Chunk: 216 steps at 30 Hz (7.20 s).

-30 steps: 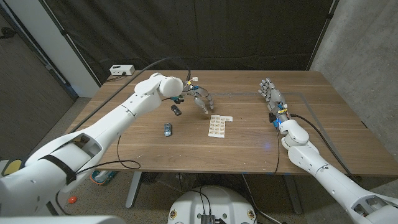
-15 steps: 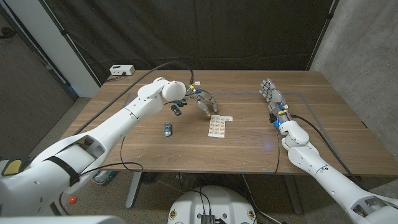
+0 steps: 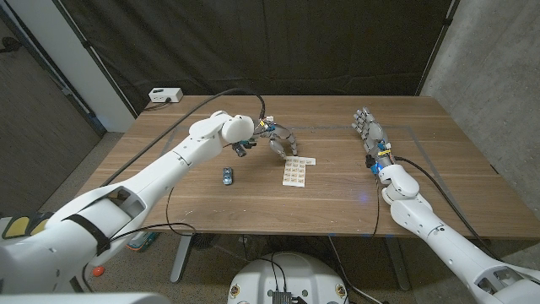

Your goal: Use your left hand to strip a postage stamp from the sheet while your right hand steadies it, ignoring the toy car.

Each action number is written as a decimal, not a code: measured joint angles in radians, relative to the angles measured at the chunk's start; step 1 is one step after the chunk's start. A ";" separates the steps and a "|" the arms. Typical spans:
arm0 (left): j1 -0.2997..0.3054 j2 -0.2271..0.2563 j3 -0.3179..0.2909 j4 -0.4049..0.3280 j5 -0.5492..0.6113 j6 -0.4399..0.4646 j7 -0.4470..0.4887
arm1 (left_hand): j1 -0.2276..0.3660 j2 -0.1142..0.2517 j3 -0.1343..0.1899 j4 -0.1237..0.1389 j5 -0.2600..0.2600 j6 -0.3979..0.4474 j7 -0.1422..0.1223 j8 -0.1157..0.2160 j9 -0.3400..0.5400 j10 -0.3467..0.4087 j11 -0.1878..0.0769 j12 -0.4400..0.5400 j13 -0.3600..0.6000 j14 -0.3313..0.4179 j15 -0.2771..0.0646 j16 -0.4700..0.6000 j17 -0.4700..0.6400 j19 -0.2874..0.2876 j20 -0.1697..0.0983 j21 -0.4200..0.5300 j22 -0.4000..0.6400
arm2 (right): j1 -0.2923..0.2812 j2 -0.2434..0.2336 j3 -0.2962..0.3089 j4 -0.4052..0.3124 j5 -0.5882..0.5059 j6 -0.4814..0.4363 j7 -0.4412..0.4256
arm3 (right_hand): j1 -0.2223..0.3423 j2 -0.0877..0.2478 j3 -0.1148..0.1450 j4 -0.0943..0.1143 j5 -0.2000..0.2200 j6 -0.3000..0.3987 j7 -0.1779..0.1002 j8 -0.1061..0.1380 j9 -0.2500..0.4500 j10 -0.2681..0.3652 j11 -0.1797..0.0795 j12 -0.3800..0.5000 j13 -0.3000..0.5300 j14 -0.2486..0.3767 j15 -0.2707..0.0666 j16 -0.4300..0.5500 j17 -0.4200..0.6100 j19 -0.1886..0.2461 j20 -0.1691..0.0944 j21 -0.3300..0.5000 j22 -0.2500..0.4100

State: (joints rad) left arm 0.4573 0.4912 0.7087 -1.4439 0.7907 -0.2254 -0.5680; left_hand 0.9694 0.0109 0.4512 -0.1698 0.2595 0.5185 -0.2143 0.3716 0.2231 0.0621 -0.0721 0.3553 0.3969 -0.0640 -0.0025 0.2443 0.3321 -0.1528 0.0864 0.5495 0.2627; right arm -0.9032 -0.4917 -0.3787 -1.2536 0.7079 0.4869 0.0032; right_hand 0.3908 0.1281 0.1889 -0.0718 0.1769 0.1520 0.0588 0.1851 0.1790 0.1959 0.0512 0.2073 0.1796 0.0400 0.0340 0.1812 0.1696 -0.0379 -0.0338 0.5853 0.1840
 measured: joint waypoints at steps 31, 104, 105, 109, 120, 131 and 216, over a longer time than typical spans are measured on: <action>0.010 -0.016 0.016 0.124 0.033 -0.146 0.200 | 0.063 -0.008 -0.008 0.016 -0.020 0.107 0.036 0.051 0.011 0.011 -0.017 0.041 0.032 0.020 -0.030 -0.004 0.000 0.026 -0.014 0.030 -0.007 | 0.028 0.023 0.004 0.031 -0.020 -0.001 -0.007 | -0.009 -0.001 -0.003 -0.003 0.000 0.000 0.000 0.000 0.000 0.000 0.000 0.000 0.000 0.007 0.007 0.000 0.000 0.007 0.007 -0.013 0.000; 0.080 0.114 -0.098 -0.151 0.049 -0.007 0.129 | 0.006 -0.080 -0.198 0.071 0.008 0.022 0.029 -0.027 0.037 -0.042 -0.023 0.085 0.046 -0.018 -0.017 -0.045 0.024 -0.015 -0.026 0.181 0.025 | 0.016 0.014 -0.003 -0.033 -0.046 0.005 -0.072 | -0.036 -0.002 -0.008 0.000 0.000 0.000 0.000 0.000 0.000 0.011 0.000 0.004 0.000 0.023 0.002 0.004 0.005 0.021 0.000 -0.028 0.000; 0.078 0.116 -0.095 -0.153 0.065 -0.013 0.111 | 0.010 -0.077 -0.198 0.071 0.008 0.016 0.022 -0.028 0.037 -0.049 -0.023 0.082 0.046 -0.021 -0.020 -0.045 0.021 -0.020 -0.030 0.181 0.024 | 0.014 0.014 -0.003 -0.034 -0.046 0.006 -0.073 | -0.035 -0.001 -0.008 0.000 0.000 0.000 0.000 0.000 0.000 0.011 0.000 0.004 0.000 0.023 0.002 0.004 0.005 0.021 0.000 -0.028 0.000; 0.073 0.122 -0.086 -0.161 0.090 -0.022 0.085 | 0.017 -0.070 -0.198 0.071 0.015 0.001 0.004 -0.036 0.037 -0.055 -0.023 0.073 0.046 -0.038 -0.015 -0.045 0.020 -0.021 -0.032 0.181 0.020 | 0.011 0.014 -0.003 -0.035 -0.045 0.011 -0.079 | -0.035 -0.001 -0.008 0.000 0.000 0.009 0.000 0.000 0.000 0.015 0.004 0.004 0.000 0.027 -0.002 0.004 0.005 0.021 0.000 -0.032 0.000; 0.077 0.134 -0.077 -0.161 0.153 -0.034 0.064 | 0.028 -0.059 -0.198 0.072 0.015 -0.012 0.004 -0.043 0.039 -0.061 -0.018 0.070 0.046 -0.044 -0.017 -0.040 0.016 -0.021 -0.032 0.181 0.019 | 0.011 0.017 -0.007 -0.030 -0.045 0.017 -0.088 | -0.045 0.000 -0.011 0.003 0.000 0.011 0.000 0.000 0.000 0.016 0.005 0.004 0.000 0.030 -0.005 0.004 0.005 0.021 0.000 -0.036 0.000; 0.092 0.129 -0.081 -0.102 0.193 -0.046 0.123 | 0.051 -0.036 -0.192 0.065 0.023 0.018 -0.003 -0.035 0.040 -0.037 -0.033 0.070 0.046 -0.032 -0.028 -0.029 0.006 -0.016 -0.037 0.194 0.016 | 0.018 0.023 -0.012 -0.019 -0.052 0.019 -0.095 | -0.045 0.000 -0.012 0.004 0.000 0.011 0.000 0.000 0.000 0.016 0.005 0.004 0.000 0.030 -0.005 0.004 0.003 0.021 0.000 -0.036 0.000; 0.028 0.077 -0.051 0.044 0.048 -0.155 0.187 | 0.050 -0.016 -0.261 0.078 0.007 0.048 0.016 -0.031 0.037 -0.034 -0.005 0.074 0.060 -0.025 -0.013 -0.021 -0.026 -0.019 -0.033 0.243 0.014 | 0.037 0.040 -0.008 0.002 -0.073 0.039 -0.119 | -0.060 0.000 -0.012 0.004 0.000 0.010 0.000 0.000 0.000 0.030 0.005 0.004 0.000 0.044 -0.001 0.004 0.003 0.026 0.005 -0.051 0.000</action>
State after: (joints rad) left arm 0.4855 0.5680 0.6574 -1.4003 0.8390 -0.3809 -0.3814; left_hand 1.0199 -0.0053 0.1902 -0.0915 0.2661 0.5668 -0.1982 0.3408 0.2599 0.0281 -0.0769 0.4296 0.4568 -0.0893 -0.0158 0.2233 0.3061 -0.1720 0.0534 0.7926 0.2766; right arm -0.8665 -0.4515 -0.3872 -1.2512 0.6349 0.5258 -0.1161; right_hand 0.3304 0.1280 0.1766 -0.0674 0.1769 0.1625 0.0589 0.1851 0.1790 0.2263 0.0566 0.2112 0.1796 0.0845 0.0326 0.1852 0.1724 -0.0114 -0.0284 0.5342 0.1837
